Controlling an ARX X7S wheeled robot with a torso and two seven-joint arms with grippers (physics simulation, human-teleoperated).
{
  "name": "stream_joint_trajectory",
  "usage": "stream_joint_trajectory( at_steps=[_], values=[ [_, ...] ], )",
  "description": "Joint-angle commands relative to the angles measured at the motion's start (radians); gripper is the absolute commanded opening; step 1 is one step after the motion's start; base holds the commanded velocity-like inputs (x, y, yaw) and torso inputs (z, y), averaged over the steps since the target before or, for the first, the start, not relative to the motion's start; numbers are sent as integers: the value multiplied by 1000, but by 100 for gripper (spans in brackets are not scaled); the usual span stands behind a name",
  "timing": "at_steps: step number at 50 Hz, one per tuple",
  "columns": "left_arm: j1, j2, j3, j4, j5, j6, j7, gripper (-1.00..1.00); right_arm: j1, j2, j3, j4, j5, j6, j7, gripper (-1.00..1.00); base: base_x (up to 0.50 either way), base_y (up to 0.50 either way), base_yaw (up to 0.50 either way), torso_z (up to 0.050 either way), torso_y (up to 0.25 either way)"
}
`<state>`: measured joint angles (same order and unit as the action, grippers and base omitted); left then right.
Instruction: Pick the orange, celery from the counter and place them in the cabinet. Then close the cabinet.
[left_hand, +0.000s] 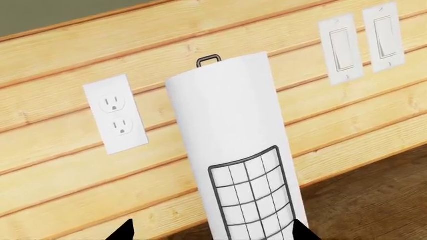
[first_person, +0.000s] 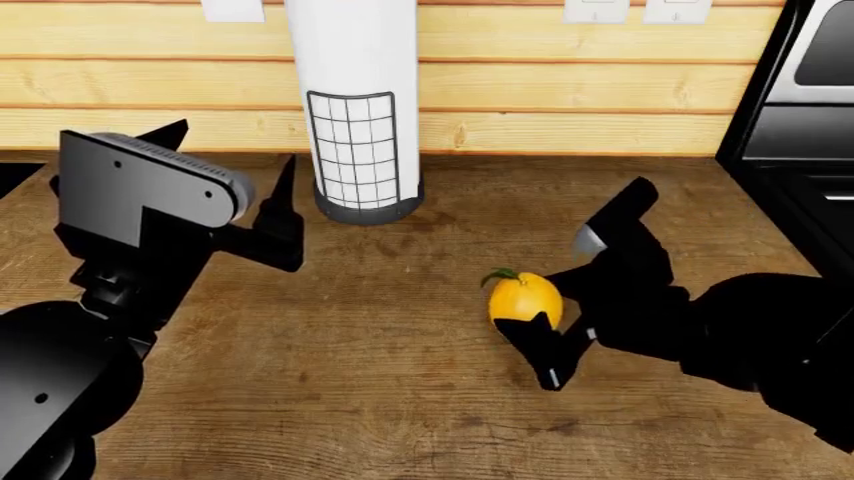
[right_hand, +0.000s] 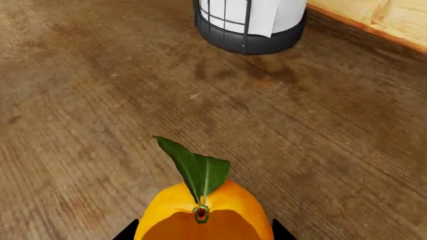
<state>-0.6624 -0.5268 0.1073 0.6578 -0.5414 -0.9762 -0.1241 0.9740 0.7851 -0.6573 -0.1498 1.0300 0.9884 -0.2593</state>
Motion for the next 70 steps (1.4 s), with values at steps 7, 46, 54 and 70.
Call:
stream_joint_trajectory(
  at_steps=[7,46,54,70],
  values=[
    [15,-3,2,-4,0,15,-3,100,140,54,194,-183,134,45,192,-100,0,0,0,0,0],
    [7,-7,-37,41,-59,-22,-17,100,541,-227,327,-262,185,-51,430,-100,0,0,0,0,0],
    [19,-11,-37,29,-52,0,-12,100,585,-273,323,-227,195,-62,416,-100,0,0,0,0,0],
    [19,-14,-44,34,-64,-2,-17,100,751,-419,242,-55,42,-142,353,-100,0,0,0,0,0]
  ],
)
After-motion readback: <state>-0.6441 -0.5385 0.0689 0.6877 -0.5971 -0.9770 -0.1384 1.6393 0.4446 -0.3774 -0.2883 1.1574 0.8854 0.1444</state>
